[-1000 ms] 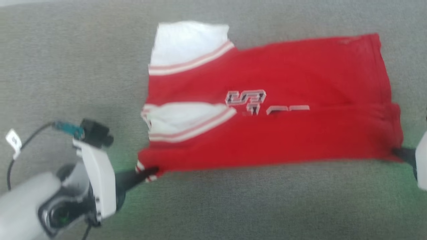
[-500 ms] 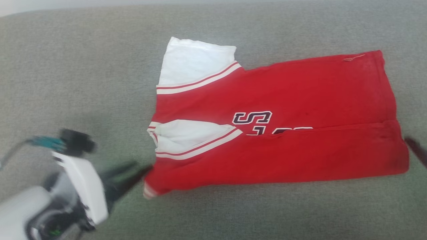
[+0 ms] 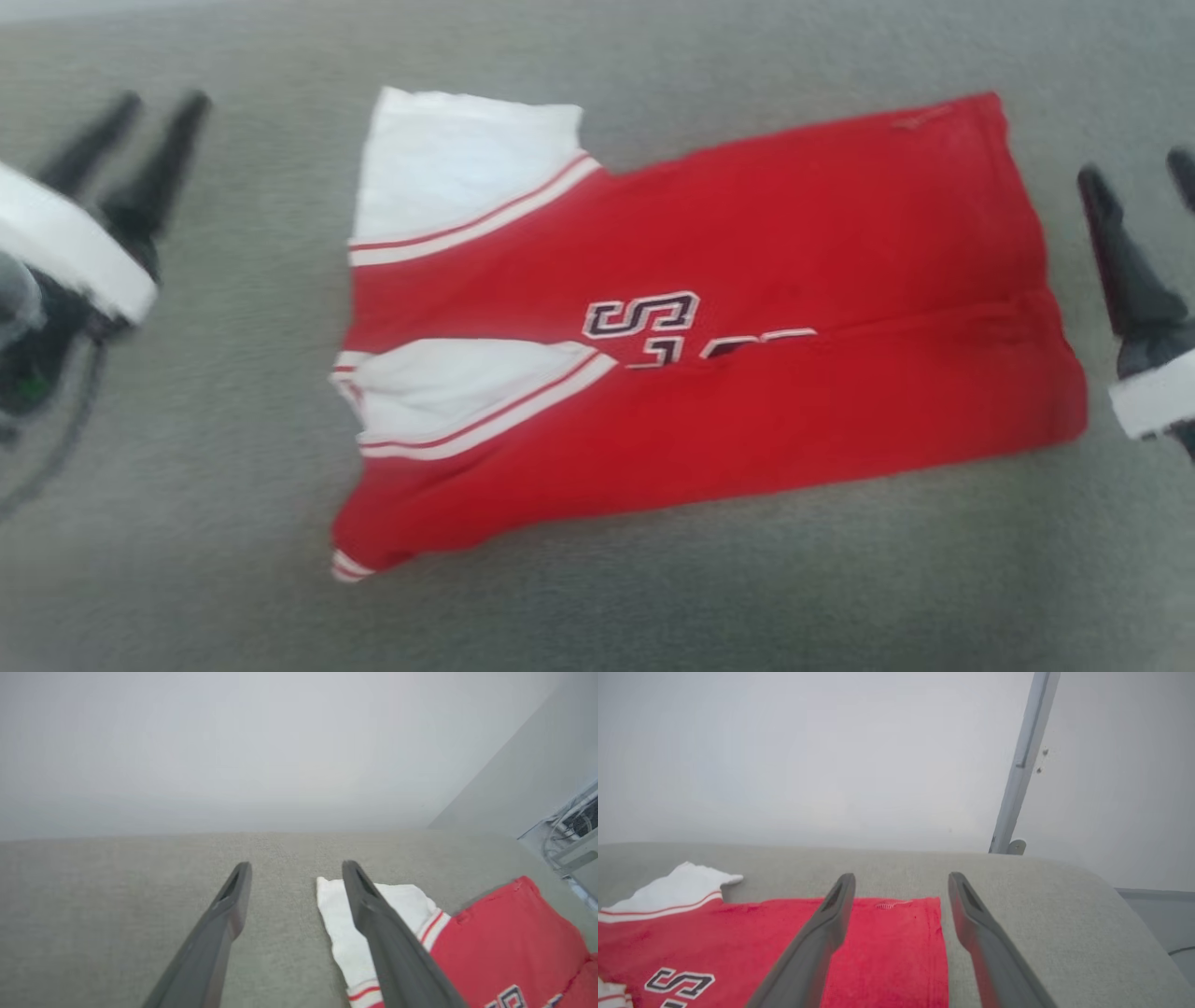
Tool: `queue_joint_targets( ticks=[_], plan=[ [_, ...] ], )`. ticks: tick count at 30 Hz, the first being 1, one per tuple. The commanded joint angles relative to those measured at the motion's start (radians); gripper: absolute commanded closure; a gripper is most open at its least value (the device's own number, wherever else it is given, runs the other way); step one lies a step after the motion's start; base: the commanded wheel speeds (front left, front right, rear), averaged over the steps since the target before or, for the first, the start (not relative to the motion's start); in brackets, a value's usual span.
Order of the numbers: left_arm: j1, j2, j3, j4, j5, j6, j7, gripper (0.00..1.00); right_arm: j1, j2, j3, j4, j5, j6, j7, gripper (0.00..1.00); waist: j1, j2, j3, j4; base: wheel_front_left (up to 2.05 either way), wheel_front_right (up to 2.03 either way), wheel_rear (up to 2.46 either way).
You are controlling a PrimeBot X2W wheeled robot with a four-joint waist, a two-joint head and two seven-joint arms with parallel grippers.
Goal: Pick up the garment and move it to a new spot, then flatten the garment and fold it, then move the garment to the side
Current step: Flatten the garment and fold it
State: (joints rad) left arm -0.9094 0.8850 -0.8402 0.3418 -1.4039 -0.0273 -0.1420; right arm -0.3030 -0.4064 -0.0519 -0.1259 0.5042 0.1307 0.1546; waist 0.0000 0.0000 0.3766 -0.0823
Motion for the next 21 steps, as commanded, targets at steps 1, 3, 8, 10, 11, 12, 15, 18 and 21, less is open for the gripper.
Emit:
queue_joint_targets(
  ticks=[1, 3, 8, 10, 11, 12, 15, 18, 21],
  plan=[
    [-0.036, -0.001, -0.002, 0.034, 0.033, 0.009, 0.001, 0.00, -0.018, 0.016, -0.006, -0.006, -0.010, 0.000, -0.030, 0.00, 0.0000, 0.0000, 0.034, -0.040, 0.00, 0.00, 0.00],
    [-0.103, -0.020, -0.023, 0.116, 0.093, 0.023, 0.023, 0.00, -0.030, 0.052, -0.005, -0.006, -0.019, 0.000, -0.091, 0.00, 0.0000, 0.0000, 0.055, -0.073, 0.00, 0.00, 0.00],
    [-0.244, -0.064, -0.080, 0.273, 0.147, -0.002, 0.184, 0.00, -0.028, 0.109, 0.001, 0.014, -0.022, 0.000, -0.188, 0.00, 0.0000, 0.0000, 0.086, -0.137, 0.00, 0.00, 0.00],
    [-0.281, -0.078, -0.104, 0.325, 0.126, -0.014, 0.293, 0.00, -0.021, 0.117, 0.006, 0.025, -0.023, 0.000, -0.207, 0.00, 0.0000, 0.0000, 0.092, -0.157, 0.00, 0.00, 0.00],
    [-0.296, -0.083, -0.123, 0.342, 0.123, -0.029, 0.359, 0.00, -0.020, 0.119, 0.006, 0.030, -0.023, 0.000, -0.216, 0.00, 0.0000, 0.0000, 0.094, -0.167, 0.00, 0.00, 0.00],
    [-0.314, -0.085, -0.137, 0.358, 0.117, -0.039, 0.420, 0.00, -0.020, 0.122, 0.008, 0.036, -0.022, 0.000, -0.223, 0.00, 0.0000, 0.0000, 0.097, -0.176, 0.00, 0.00, 0.00],
    [-0.362, -0.085, -0.162, 0.397, 0.098, -0.059, 0.584, 0.00, -0.020, 0.128, 0.022, 0.050, -0.012, 0.000, -0.233, 0.00, 0.0000, 0.0000, 0.108, -0.200, 0.00, 0.00, 0.00],
    [-0.395, -0.090, -0.185, 0.420, 0.081, -0.071, 0.715, 0.00, -0.021, 0.130, 0.038, 0.058, -0.002, 0.000, -0.237, 0.00, 0.0000, 0.0000, 0.125, -0.219, 0.00, 0.00, 0.00],
    [-0.420, -0.108, -0.180, 0.435, 0.048, -0.077, 0.793, 0.00, -0.028, 0.128, 0.052, 0.067, 0.002, 0.000, -0.240, 0.00, 0.0000, 0.0000, 0.147, -0.235, 0.00, 0.00, 0.00]
  ],
)
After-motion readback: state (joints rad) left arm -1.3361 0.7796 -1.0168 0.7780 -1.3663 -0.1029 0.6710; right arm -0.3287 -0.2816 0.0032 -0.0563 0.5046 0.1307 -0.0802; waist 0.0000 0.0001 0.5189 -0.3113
